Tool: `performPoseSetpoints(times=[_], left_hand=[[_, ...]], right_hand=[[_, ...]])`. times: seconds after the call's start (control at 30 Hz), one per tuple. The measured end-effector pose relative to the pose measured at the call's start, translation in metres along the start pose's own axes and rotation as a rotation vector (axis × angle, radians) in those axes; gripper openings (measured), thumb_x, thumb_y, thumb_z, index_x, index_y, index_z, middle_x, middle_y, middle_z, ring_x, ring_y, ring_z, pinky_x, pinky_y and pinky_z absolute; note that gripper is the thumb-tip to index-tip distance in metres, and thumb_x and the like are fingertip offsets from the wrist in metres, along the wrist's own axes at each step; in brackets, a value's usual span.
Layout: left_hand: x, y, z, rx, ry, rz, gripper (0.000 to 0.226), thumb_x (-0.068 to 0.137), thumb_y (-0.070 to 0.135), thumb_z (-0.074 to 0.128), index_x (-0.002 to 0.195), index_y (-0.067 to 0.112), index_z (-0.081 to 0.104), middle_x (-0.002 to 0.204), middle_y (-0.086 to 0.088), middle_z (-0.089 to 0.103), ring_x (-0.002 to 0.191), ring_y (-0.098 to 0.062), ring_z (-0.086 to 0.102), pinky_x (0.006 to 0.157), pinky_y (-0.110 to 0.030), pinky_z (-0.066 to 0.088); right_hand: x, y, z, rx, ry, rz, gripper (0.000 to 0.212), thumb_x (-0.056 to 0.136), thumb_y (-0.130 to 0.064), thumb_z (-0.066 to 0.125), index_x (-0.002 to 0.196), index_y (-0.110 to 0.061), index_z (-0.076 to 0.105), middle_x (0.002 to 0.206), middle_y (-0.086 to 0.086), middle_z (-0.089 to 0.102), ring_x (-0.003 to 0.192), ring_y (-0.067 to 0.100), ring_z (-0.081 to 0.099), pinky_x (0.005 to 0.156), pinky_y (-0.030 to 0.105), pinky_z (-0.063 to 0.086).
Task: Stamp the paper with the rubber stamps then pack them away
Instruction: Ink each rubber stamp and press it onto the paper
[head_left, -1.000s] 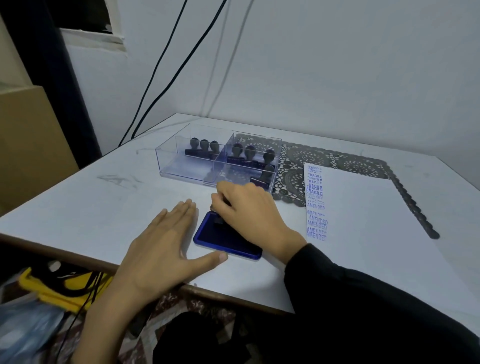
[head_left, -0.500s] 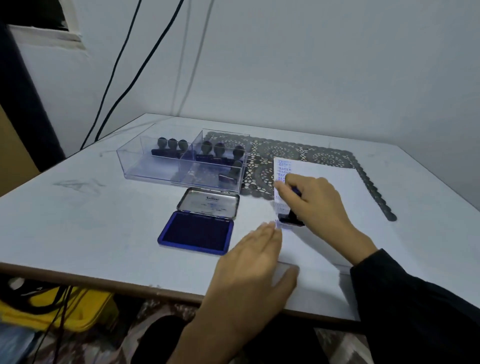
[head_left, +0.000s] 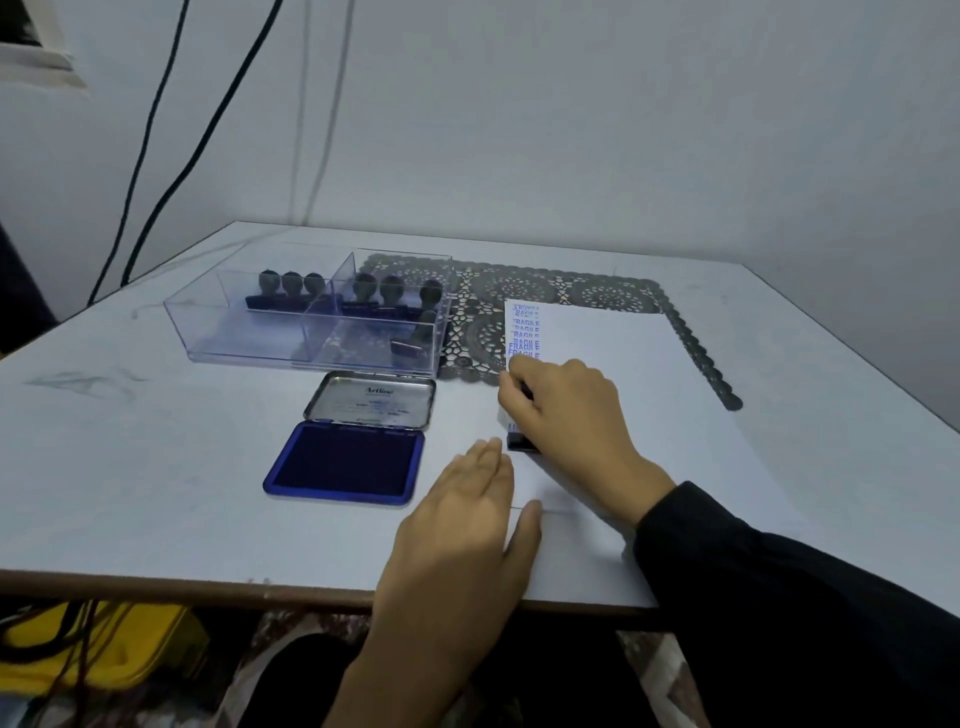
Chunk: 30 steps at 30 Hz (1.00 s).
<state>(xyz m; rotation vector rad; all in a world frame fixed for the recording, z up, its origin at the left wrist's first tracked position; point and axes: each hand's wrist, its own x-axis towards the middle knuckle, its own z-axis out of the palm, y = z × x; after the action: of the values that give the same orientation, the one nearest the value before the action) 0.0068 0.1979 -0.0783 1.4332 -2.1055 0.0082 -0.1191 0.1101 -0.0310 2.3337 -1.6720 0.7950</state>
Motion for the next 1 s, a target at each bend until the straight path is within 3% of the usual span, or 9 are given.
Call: performPoseSetpoints(times=[0.33, 0.47, 0.53, 0.67, 0.77, 0.9, 1.0], left_hand=[[0.000, 0.000, 0.003, -0.013, 0.013, -0.013, 0.051, 0.089, 0.039, 0.041, 0.113, 0.004, 0.069, 0.123, -0.010, 0.065, 0.116, -0.020, 0.061, 0.093, -0.032, 0.049], [0.000, 0.001, 0.002, -0.028, 0.027, -0.012, 0.050, 0.089, 0.039, 0.042, 0.112, 0.004, 0.069, 0.122, -0.010, 0.065, 0.115, -0.020, 0.061, 0.092, -0.031, 0.049], [-0.001, 0.001, -0.003, -0.056, -0.003, -0.024, 0.050, 0.089, 0.041, 0.042, 0.112, 0.007, 0.070, 0.122, -0.007, 0.066, 0.115, -0.017, 0.061, 0.092, -0.027, 0.048], [0.000, 0.001, -0.016, -0.120, -0.017, -0.040, 0.050, 0.087, 0.044, 0.043, 0.116, 0.013, 0.069, 0.125, -0.001, 0.064, 0.118, -0.012, 0.058, 0.099, -0.012, 0.029], [-0.001, -0.001, -0.025, -0.155, 0.051, -0.030, 0.051, 0.086, 0.043, 0.046, 0.120, 0.011, 0.066, 0.130, -0.002, 0.060, 0.122, -0.010, 0.053, 0.105, -0.011, 0.013], [0.001, -0.016, -0.042, -0.228, 0.086, -0.092, 0.065, 0.081, 0.057, 0.038, 0.134, 0.024, 0.054, 0.141, 0.018, 0.043, 0.132, 0.011, 0.024, 0.104, -0.009, 0.022], [0.000, -0.037, -0.055, -0.185, 0.143, -0.117, 0.065, 0.080, 0.059, 0.036, 0.133, 0.027, 0.056, 0.138, 0.021, 0.045, 0.129, 0.007, 0.036, 0.102, -0.020, 0.032]], right_hand=[[-0.014, -0.002, -0.001, -0.007, 0.050, -0.057, 0.028, 0.089, -0.024, 0.045, 0.069, -0.024, 0.025, 0.047, -0.006, 0.021, 0.045, 0.029, 0.025, 0.044, 0.026, 0.008], [-0.005, 0.000, -0.001, -0.001, -0.004, -0.032, 0.039, 0.093, -0.025, 0.046, 0.061, -0.022, 0.023, 0.047, -0.005, 0.028, 0.045, 0.018, 0.030, 0.045, 0.032, 0.015], [0.004, 0.004, -0.005, 0.126, -0.056, 0.013, 0.041, 0.093, -0.025, 0.047, 0.057, -0.020, 0.027, 0.046, -0.005, 0.033, 0.046, 0.013, 0.032, 0.048, 0.032, 0.021], [0.023, 0.013, -0.026, 0.455, 0.092, 0.150, 0.037, 0.090, -0.023, 0.050, 0.058, -0.008, 0.038, 0.054, 0.003, 0.039, 0.054, 0.017, 0.033, 0.055, 0.031, 0.025], [0.031, 0.013, -0.040, 0.566, 0.136, 0.163, 0.033, 0.086, -0.025, 0.047, 0.059, -0.008, 0.036, 0.060, 0.012, 0.038, 0.058, 0.018, 0.033, 0.058, 0.031, 0.026], [0.035, 0.012, -0.042, 0.587, 0.083, 0.167, 0.035, 0.089, -0.021, 0.050, 0.059, -0.008, 0.036, 0.061, 0.014, 0.041, 0.059, 0.018, 0.033, 0.059, 0.032, 0.027], [0.036, 0.010, -0.037, 0.610, 0.011, 0.162, 0.038, 0.090, -0.025, 0.051, 0.060, -0.004, 0.039, 0.061, 0.012, 0.043, 0.057, 0.018, 0.036, 0.060, 0.032, 0.031]])
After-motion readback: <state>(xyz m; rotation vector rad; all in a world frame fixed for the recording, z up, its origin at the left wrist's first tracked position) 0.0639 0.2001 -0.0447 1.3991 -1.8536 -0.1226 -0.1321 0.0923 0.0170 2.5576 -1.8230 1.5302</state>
